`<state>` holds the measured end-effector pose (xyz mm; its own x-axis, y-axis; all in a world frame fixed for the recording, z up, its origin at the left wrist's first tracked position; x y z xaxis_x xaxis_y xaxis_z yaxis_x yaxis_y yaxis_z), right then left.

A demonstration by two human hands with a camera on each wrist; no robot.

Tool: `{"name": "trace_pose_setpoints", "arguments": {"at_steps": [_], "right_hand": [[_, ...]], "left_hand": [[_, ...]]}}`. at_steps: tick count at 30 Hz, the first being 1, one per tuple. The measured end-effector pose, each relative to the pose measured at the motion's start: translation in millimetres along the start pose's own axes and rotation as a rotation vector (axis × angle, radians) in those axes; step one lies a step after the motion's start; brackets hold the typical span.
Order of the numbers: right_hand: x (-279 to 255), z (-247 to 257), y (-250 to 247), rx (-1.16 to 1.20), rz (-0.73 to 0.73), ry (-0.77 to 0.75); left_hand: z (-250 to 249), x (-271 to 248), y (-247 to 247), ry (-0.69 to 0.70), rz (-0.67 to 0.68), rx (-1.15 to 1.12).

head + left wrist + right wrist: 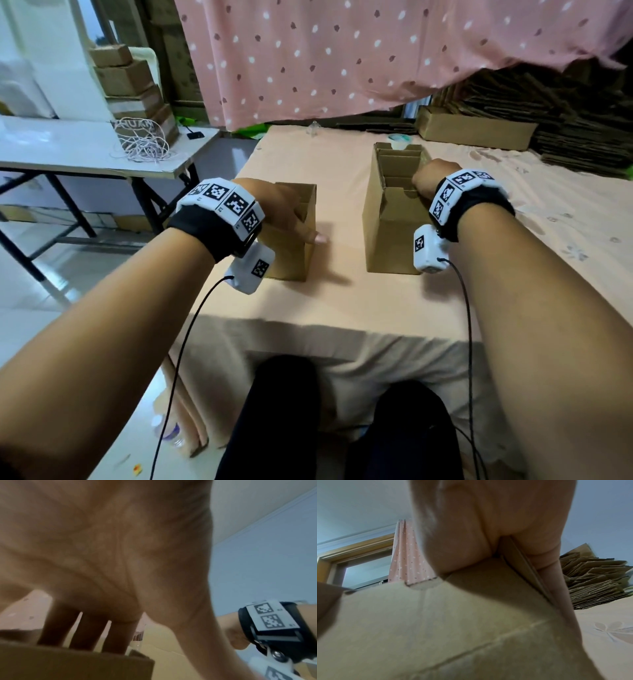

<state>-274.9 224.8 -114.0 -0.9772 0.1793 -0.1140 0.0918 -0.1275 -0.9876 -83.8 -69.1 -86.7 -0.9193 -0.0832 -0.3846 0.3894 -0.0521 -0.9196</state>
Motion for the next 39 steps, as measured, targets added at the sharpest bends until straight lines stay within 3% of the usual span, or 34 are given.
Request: {"name": "trace_pose_setpoints", "arguments": {"at_steps": [5,7,9,11,18,21,24,26,30,33,39], "right_hand": [[43.1,-4.1,9.5,0.012,-0.014,-0.001],[-6.0,1.5,-8.4,0.017,-0.026,0.017],[-71.8,16.5,-30.0,-0.04,-0.022,-0.071],[-104.1,20.7,-41.5,-0.037,-0.033,-0.083],[-92.0,14.6,-36.2,-0.016,-0.067,-0.14],[-64.2,9.0,-24.0,0.084,-0.092,-0.087],[-79.3,7.7,-24.4,0.179,-0.087,-0.126],[-86.5,9.9,-27.6,0.171,-0.086,-0.153],[-81.7,4.7,-29.5,0.176,-0.127,-0.062],[-91.3,6.8,-27.5,0.216,-0.108,-0.158],[-108.4,9.1,-39.5,0.24,-0.151,-0.122]], "left_hand": [[-3.5,-1.1,8.6,-0.014,-0.074,0.087],[-4.4,2.3,0.5,-0.006,-0.209,0.04],[-1.6,4.0,-9.9,0.002,-0.329,-0.021],[1.6,1.4,-23.9,0.015,-0.455,-0.031],[-15.2,-16.7,-77.1,0.12,-0.764,-0.219],[-30.2,-28.8,-91.9,0.192,-0.862,-0.275],[-44.4,-39.6,-104.8,0.233,-0.984,-0.277],[-54.4,-47.6,-110.9,0.254,-1.037,-0.274],[-70.0,-60.3,-122.5,0.323,-1.124,-0.293],[-79.4,-62.7,-129.5,0.378,-1.141,-0.347],[-100.7,-59.3,-130.6,0.408,-1.122,-0.455]]}}
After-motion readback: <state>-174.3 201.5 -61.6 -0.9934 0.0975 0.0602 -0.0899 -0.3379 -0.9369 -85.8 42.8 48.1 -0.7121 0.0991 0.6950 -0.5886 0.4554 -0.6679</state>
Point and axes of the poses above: each hand's wrist, its own x-axis towards the middle knuckle, its own y-axis out of the palm, z = x × y, the point moved 7 cm from there along x, towards the middle knuckle, and after that the axes turned 5 degrees about -y, right-handed, at the moved point
